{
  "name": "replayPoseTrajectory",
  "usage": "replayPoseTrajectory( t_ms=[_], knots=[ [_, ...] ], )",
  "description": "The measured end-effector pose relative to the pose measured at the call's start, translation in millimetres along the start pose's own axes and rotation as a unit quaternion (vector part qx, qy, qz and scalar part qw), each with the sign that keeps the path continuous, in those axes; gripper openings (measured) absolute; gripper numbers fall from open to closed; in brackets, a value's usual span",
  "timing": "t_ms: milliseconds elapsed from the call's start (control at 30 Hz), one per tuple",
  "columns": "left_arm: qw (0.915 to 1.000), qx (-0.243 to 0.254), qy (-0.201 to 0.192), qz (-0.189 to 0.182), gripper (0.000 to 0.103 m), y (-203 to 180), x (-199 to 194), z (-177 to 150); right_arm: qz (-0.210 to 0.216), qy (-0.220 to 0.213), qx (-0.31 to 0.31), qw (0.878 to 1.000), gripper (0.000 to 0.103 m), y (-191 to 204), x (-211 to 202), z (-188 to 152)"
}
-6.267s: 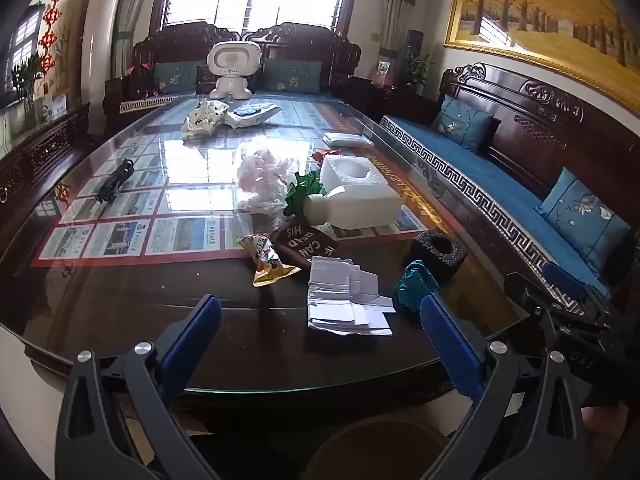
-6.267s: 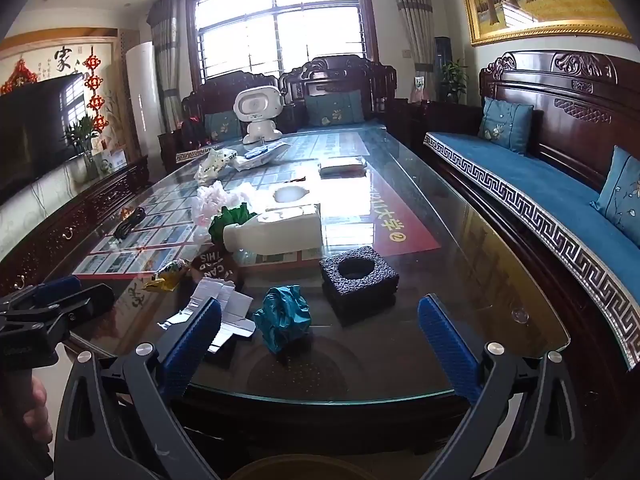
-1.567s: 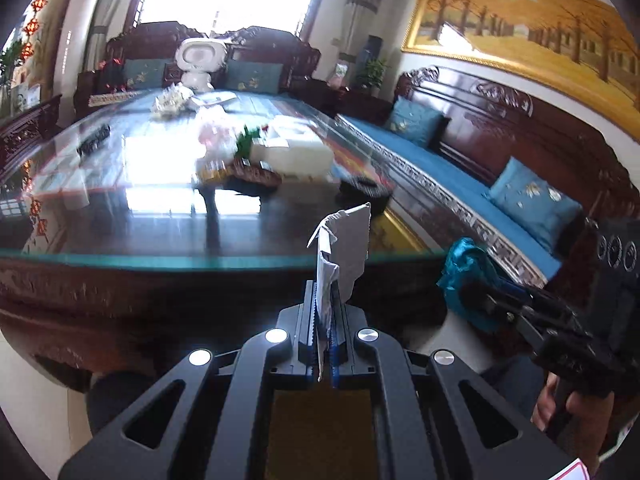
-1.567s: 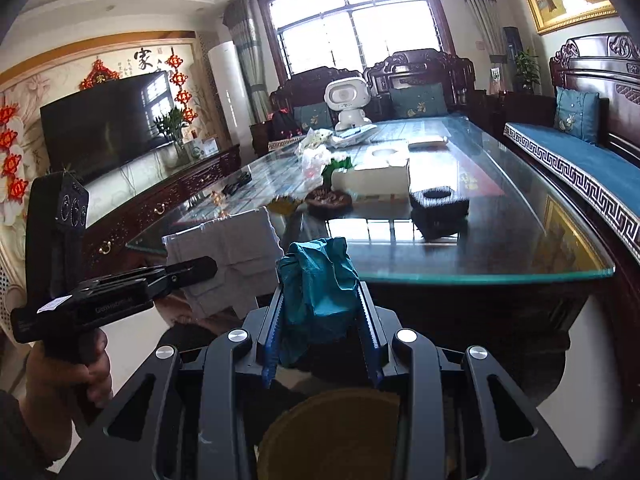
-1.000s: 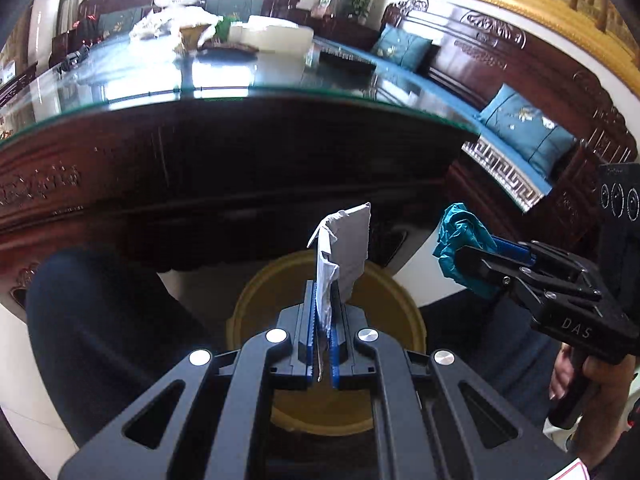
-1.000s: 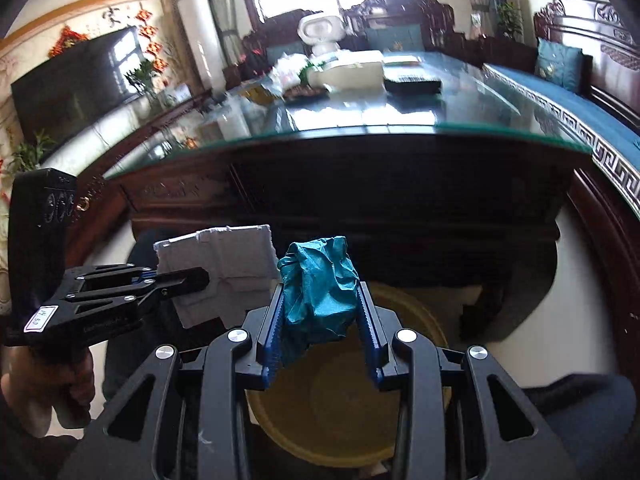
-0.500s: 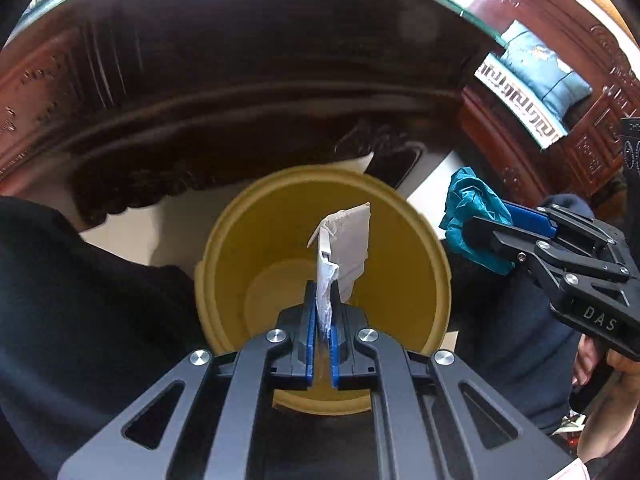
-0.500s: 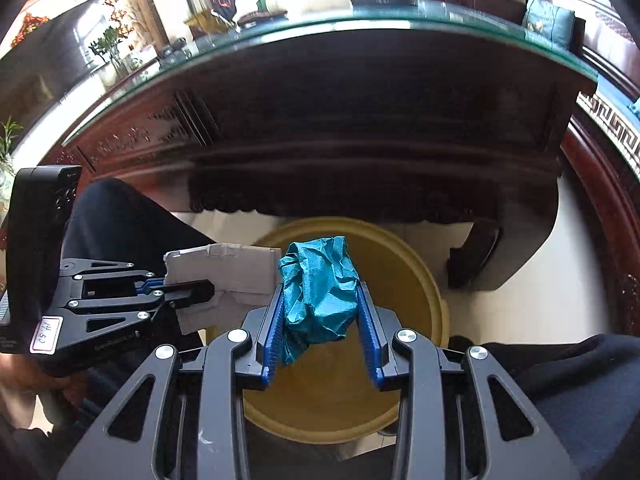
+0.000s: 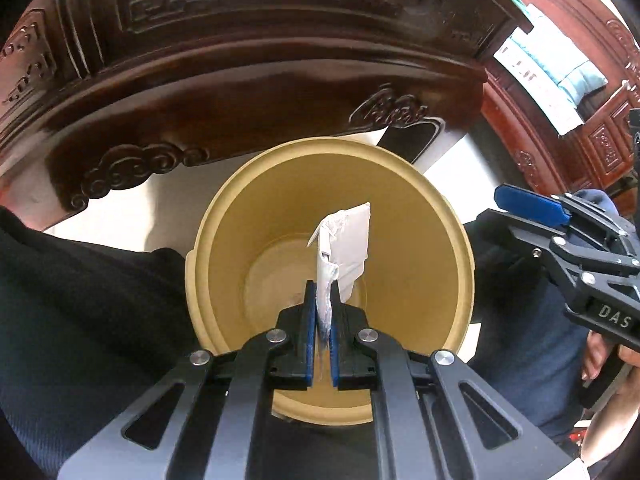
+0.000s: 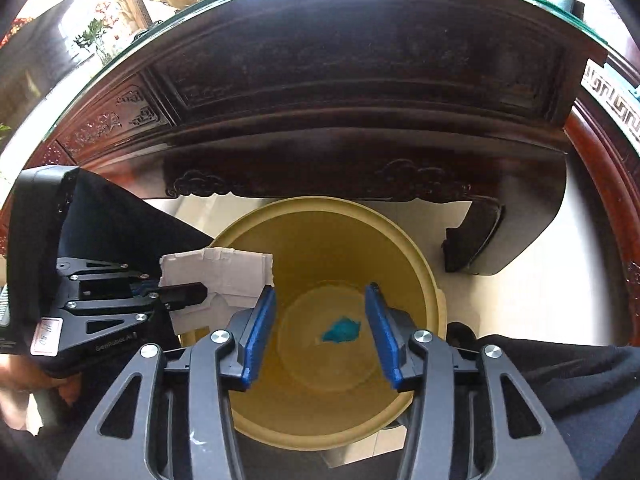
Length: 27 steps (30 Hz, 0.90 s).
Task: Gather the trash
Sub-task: 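Open the right gripper to drop the teal cloth while the left gripper releases the paper, then raise both grippers from the bucket back toward the table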
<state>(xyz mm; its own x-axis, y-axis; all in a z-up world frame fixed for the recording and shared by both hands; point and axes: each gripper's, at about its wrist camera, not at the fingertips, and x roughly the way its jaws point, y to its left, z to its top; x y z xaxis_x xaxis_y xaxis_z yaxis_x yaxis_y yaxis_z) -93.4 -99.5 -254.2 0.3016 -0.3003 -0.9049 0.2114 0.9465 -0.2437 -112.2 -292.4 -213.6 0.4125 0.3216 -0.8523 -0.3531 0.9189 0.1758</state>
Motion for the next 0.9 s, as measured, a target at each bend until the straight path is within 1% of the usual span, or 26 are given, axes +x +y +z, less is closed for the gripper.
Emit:
replayPoseTrajectory(
  t_ms=[267,300,367,433,467,500,567,633,700,767,900],
  knots=[
    [0.9998,0.008,0.016,-0.004,0.007,-3.7,10.8,5.8,-0.009,0.004,0.007,1.0,0.046,-8.2,-1.9,0.1],
    [0.9998,0.009,0.018,-0.005,0.008,-4.0,12.1,6.8,-0.01,0.003,0.008,1.0,0.047,-9.4,-2.8,0.2],
    [0.9997,0.005,0.021,-0.01,0.016,-4.4,14.0,9.7,-0.011,0.0,0.011,1.0,0.048,-13.0,-4.9,0.5],
    [0.9998,0.0,0.017,-0.006,0.077,-4.0,14.1,12.1,-0.013,-0.001,0.013,1.0,0.049,-15.2,-6.2,0.6],
    [1.0,-0.002,0.007,-0.002,0.081,-4.0,12.1,13.0,-0.013,-0.002,0.014,1.0,0.049,-16.3,-6.3,0.5],
    [1.0,-0.001,0.0,-0.003,0.078,-5.5,11.0,14.0,-0.012,-0.001,0.015,1.0,0.049,-16.9,-6.3,0.4],
    [1.0,0.007,-0.001,0.001,0.078,-9.1,10.1,15.8,-0.009,-0.001,0.015,1.0,0.049,-17.6,-6.0,-0.1],
    [1.0,0.006,-0.002,0.003,0.076,-10.2,9.0,16.8,-0.007,0.0,0.015,1.0,0.049,-17.5,-5.0,0.2],
    [1.0,0.003,-0.002,0.002,0.076,-9.9,7.3,18.9,-0.005,-0.001,0.014,1.0,0.049,-17.9,-5.3,0.6],
    [0.9999,0.007,-0.007,0.013,0.076,-10.9,4.5,20.0,-0.004,-0.003,0.013,1.0,0.049,-17.2,-5.7,1.5],
    [0.9998,0.004,-0.013,0.016,0.076,-10.2,0.7,22.3,-0.005,-0.005,0.009,1.0,0.049,-16.6,-7.0,3.1]
  ],
)
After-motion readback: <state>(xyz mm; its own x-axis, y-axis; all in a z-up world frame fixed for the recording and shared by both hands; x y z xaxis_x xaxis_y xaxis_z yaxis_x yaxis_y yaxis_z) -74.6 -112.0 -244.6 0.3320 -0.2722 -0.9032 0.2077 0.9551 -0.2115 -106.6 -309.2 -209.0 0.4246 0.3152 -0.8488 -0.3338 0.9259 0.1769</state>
